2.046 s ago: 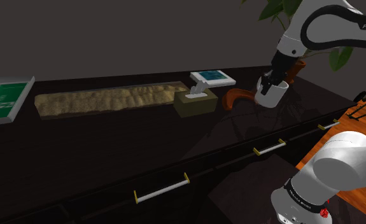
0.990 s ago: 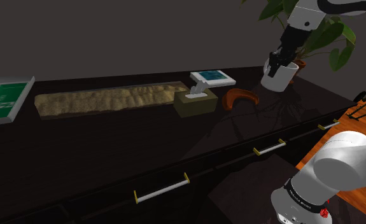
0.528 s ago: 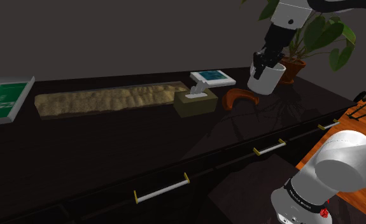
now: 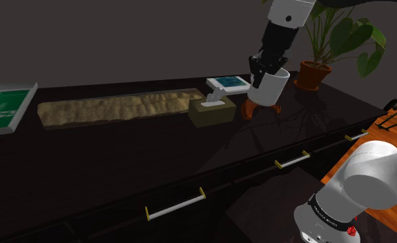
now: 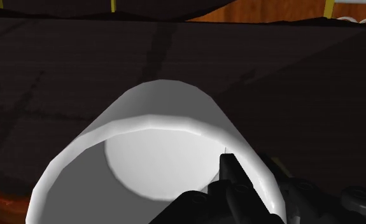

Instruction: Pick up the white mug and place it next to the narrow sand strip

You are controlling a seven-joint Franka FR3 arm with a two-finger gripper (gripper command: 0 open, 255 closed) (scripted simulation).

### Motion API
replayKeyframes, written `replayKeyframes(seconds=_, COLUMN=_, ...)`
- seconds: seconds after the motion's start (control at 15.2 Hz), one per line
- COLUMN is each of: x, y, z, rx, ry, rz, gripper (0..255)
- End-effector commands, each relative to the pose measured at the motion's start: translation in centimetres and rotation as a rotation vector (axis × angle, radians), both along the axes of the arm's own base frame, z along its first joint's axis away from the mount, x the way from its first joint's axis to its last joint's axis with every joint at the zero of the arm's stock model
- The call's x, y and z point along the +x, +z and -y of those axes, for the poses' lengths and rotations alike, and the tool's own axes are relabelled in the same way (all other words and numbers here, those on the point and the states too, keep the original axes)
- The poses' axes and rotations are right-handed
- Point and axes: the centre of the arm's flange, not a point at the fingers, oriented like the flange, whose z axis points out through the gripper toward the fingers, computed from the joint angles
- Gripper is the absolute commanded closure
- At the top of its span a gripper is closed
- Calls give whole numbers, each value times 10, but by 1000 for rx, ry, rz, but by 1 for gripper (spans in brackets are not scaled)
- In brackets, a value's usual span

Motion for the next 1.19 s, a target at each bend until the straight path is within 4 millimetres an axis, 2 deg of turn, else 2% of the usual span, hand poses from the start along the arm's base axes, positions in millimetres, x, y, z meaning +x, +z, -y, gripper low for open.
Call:
replayKeyframes(seconds=0.0, x=6, y=-2, z=-25, rx=1, ry=-1, rz=1, gripper=255)
replayKeyframes(seconds=1.12, x=58, y=-2, z=-243, rx=1, ry=-1, rz=1, gripper=255)
